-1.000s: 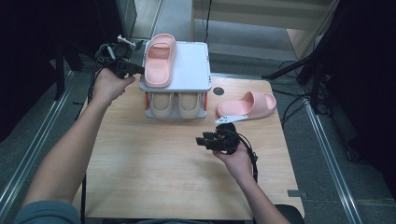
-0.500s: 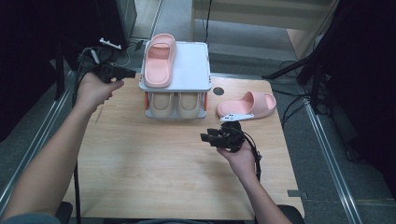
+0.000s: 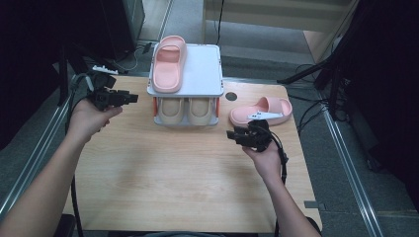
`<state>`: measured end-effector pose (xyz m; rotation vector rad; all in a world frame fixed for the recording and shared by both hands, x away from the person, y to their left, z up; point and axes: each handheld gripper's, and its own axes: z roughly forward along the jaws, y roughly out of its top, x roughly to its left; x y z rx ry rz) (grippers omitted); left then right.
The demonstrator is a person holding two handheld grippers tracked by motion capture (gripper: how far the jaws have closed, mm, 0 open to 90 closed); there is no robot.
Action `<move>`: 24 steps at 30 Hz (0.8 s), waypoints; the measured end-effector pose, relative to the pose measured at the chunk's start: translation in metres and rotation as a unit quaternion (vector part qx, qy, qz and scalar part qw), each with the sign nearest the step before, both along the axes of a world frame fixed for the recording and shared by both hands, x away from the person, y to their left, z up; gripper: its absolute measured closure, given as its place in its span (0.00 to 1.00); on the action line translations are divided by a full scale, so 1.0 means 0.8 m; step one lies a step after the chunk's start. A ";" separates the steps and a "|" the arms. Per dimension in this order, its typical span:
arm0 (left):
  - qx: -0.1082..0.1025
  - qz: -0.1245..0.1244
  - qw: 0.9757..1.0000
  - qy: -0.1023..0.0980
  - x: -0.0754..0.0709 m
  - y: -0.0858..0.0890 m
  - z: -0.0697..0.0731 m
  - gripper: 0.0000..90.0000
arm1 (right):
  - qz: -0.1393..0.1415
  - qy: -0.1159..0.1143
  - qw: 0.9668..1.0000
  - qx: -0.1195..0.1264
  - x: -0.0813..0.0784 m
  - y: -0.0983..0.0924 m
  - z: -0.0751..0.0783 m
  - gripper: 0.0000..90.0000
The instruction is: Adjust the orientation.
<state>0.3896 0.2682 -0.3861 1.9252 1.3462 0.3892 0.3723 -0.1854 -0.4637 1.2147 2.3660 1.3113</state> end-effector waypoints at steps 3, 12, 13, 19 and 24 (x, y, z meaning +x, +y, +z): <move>-0.008 0.004 1.000 -0.001 -0.012 0.002 -0.013 0.61 | -0.017 0.007 1.000 0.001 0.014 -0.014 -0.002 0.69; -0.020 0.007 1.000 -0.003 -0.042 0.002 -0.047 0.59 | -0.061 0.018 0.998 -0.009 0.065 -0.052 -0.016 0.77; -0.020 0.007 1.000 -0.003 -0.042 0.002 -0.047 0.59 | -0.061 0.018 0.998 -0.009 0.065 -0.052 -0.016 0.77; -0.021 0.013 1.000 -0.004 -0.058 -0.001 -0.068 0.59 | -0.101 0.028 0.994 -0.039 0.095 -0.068 -0.023 0.86; -0.023 0.014 0.999 -0.019 -0.074 0.000 -0.080 0.59 | -0.137 0.037 0.989 -0.036 0.122 -0.080 -0.031 0.96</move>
